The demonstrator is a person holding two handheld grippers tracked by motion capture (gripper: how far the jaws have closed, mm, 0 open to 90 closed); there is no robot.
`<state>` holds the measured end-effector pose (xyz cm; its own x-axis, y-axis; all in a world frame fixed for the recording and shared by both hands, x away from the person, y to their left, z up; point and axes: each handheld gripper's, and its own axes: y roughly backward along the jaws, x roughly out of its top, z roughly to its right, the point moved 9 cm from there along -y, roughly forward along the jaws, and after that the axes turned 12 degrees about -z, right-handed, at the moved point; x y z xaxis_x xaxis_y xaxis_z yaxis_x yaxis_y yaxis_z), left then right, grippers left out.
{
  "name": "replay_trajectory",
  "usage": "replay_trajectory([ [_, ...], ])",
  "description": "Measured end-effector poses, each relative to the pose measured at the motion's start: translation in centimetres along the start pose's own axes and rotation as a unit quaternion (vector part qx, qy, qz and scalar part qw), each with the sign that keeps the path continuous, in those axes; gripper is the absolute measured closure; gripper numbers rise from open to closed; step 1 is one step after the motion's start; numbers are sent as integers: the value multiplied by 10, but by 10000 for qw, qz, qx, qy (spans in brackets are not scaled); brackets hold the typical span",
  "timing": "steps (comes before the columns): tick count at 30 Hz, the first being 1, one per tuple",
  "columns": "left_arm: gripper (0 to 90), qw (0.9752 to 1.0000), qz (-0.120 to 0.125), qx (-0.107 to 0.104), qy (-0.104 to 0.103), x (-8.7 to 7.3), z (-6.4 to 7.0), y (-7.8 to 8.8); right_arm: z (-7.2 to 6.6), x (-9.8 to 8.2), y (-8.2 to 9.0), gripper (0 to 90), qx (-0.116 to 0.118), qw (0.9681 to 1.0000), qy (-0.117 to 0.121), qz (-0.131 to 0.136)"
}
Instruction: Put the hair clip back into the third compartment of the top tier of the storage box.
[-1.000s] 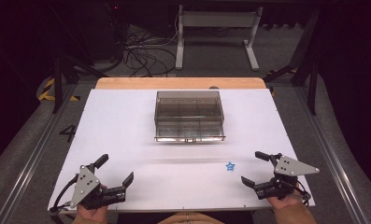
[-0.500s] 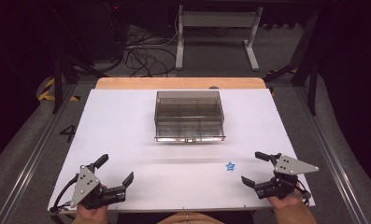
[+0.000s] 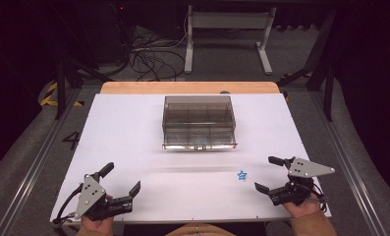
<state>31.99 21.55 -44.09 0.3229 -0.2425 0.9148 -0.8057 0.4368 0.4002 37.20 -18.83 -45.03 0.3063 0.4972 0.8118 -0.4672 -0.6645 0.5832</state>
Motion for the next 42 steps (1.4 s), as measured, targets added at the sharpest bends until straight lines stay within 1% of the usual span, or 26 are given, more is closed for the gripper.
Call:
replay_trajectory([
  [8, 35, 10000, -2, -3, 2, 0, 1, -1, 2, 10, 0, 19, 18, 10000, 29, -11],
  [10, 35, 10000, -5, -4, 7, 0, 1, -1, 2, 13, -1, 19, 43, 10000, 28, -33],
  [12, 35, 10000, -8, -2, 4, 0, 1, -1, 1, 17, -4, 19, 154, 9999, 27, -10],
  [17, 35, 10000, -12, -5, 1, -1, 1, -1, 0, 24, -8, 19, 193, 9998, 63, -6],
  [22, 35, 10000, -12, -10, 1, -1, 1, -2, 1, 27, -11, 19, 183, 9998, 100, -49],
  [25, 34, 10000, -7, -21, 0, 0, 2, -2, 3, 28, -16, 21, 177, 9997, 101, -160],
  [26, 34, 10000, -19, -16, -7, -1, 1, -2, 3, 28, -16, 21, 177, 9997, 101, -160],
  [32, 35, 10000, -31, -16, -17, -1, 2, -2, 6, 29, -21, 35, 196, 9995, 0, -247],
  [33, 35, 10000, -19, -19, 5, -1, 2, -3, 6, 28, -24, 43, 195, 9994, -10, -293],
  [38, 35, 10000, -31, -20, -32, -1, 2, -2, 6, 29, -29, 47, 216, 9993, -7, -320],
  [41, 35, 10000, -32, -21, -12, -1, 2, -2, 8, 31, -31, 51, 166, 9994, 40, -308],
  [42, 35, 10000, -31, -17, -16, -1, 2, -2, 9, 31, -32, 56, 68, 9994, 80, -329],
])
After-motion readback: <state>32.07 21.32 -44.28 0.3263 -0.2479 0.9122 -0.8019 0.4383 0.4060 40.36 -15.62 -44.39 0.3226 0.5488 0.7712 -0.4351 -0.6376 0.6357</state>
